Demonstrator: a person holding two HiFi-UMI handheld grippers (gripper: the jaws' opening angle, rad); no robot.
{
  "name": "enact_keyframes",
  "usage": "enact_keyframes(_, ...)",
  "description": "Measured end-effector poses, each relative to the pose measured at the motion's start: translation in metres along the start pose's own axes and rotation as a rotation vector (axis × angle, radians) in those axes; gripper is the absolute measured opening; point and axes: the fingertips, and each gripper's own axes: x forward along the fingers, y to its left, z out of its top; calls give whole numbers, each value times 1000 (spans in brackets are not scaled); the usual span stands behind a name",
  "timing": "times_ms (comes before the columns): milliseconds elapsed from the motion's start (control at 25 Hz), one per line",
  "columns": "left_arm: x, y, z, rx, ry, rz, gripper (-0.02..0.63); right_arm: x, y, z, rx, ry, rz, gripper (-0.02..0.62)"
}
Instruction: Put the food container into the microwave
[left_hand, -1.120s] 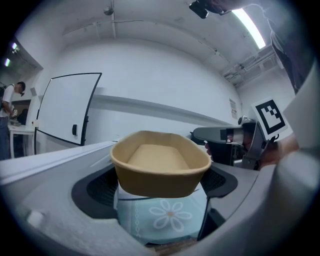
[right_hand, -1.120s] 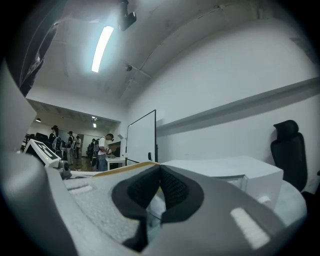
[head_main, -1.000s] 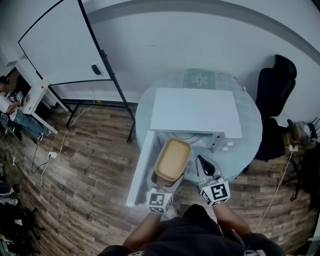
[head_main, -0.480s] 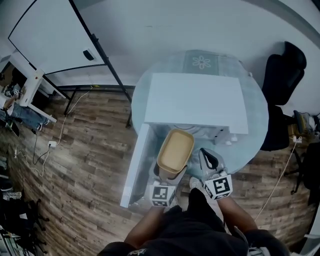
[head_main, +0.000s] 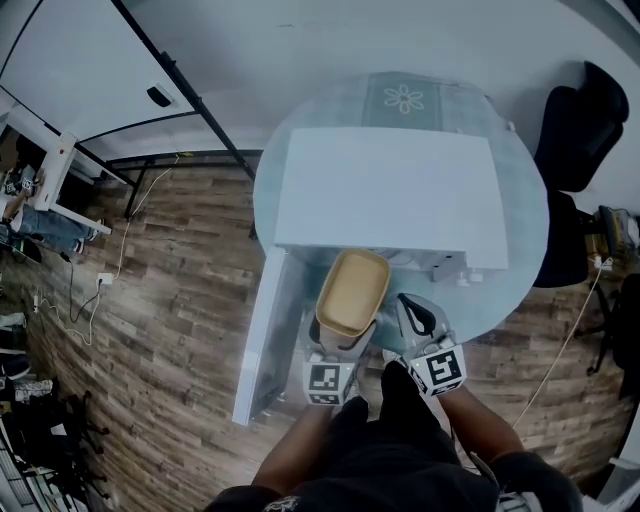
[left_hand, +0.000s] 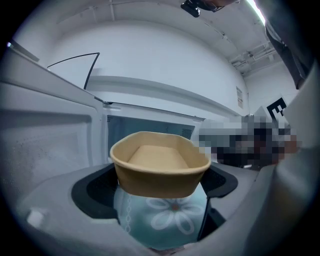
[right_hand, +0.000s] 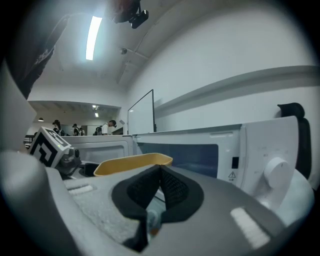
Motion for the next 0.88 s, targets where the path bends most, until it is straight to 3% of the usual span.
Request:
enact_keyframes(160,11,6,-11,11,17,12,520,4,5,-13,7,14,52,2)
enact_keyframes(880,72,22,-31,12,38,55,520,46,-48,-46,85,31,-4,2)
